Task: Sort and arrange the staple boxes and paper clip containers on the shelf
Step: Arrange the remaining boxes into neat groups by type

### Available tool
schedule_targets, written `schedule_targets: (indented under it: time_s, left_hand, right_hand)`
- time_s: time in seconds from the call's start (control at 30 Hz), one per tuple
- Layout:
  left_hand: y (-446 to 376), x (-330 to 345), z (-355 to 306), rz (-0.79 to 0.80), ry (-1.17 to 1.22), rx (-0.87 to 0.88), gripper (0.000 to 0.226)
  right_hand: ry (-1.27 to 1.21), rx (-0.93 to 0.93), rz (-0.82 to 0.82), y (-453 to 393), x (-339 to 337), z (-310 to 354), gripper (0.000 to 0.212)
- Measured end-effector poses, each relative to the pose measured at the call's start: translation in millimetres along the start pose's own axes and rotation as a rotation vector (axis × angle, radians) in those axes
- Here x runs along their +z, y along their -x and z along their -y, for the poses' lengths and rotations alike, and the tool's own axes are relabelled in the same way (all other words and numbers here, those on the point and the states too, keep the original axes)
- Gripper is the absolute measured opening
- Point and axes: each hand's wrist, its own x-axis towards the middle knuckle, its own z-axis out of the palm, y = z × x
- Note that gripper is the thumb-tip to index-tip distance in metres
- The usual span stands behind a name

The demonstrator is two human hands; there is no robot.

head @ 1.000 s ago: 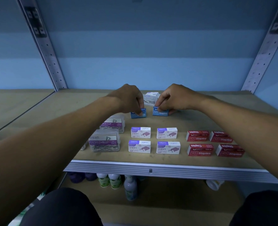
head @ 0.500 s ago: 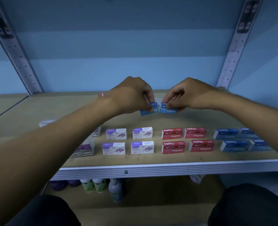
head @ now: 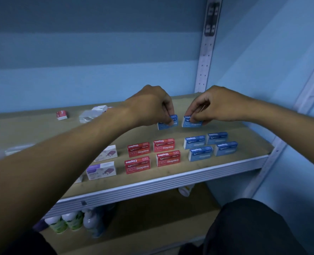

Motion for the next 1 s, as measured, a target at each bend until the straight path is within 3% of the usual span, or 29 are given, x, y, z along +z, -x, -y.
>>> schedule_targets:
  time_s: [0.8,1.0]
  left_hand:
    - [-37.0,41.9,-32.9,0.131,-0.064,0.005,0.024]
    - [-24.4,20.9,-20.6,0.043,-0.038,-0.048,0.027]
  right_hand:
    - [0.180,0.098,0.032,9.4,-7.3,-39.7,0.015]
    - [0.266,0.057,0.004,7.5,-11.0,-38.4,0.014]
